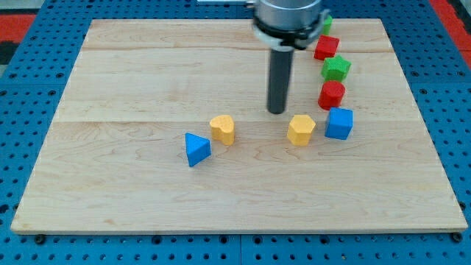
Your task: Slightly move the blue triangle to the left side
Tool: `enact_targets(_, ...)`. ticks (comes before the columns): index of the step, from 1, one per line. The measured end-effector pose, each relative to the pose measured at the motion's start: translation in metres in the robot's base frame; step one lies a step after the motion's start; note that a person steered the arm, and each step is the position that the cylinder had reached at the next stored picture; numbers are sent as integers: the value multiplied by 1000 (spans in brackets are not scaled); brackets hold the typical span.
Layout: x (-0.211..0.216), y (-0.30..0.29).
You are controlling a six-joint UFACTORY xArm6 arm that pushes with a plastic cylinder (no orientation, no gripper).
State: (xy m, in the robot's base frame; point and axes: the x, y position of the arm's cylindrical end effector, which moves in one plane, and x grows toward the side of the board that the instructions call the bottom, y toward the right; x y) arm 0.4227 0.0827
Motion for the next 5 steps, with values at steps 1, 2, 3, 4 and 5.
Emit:
enact_targets(1, 18, 15)
enact_targets(2, 41, 12)
enact_targets(3, 51, 15)
enact_targets(4, 53, -9)
enact_targets(5, 65, -35)
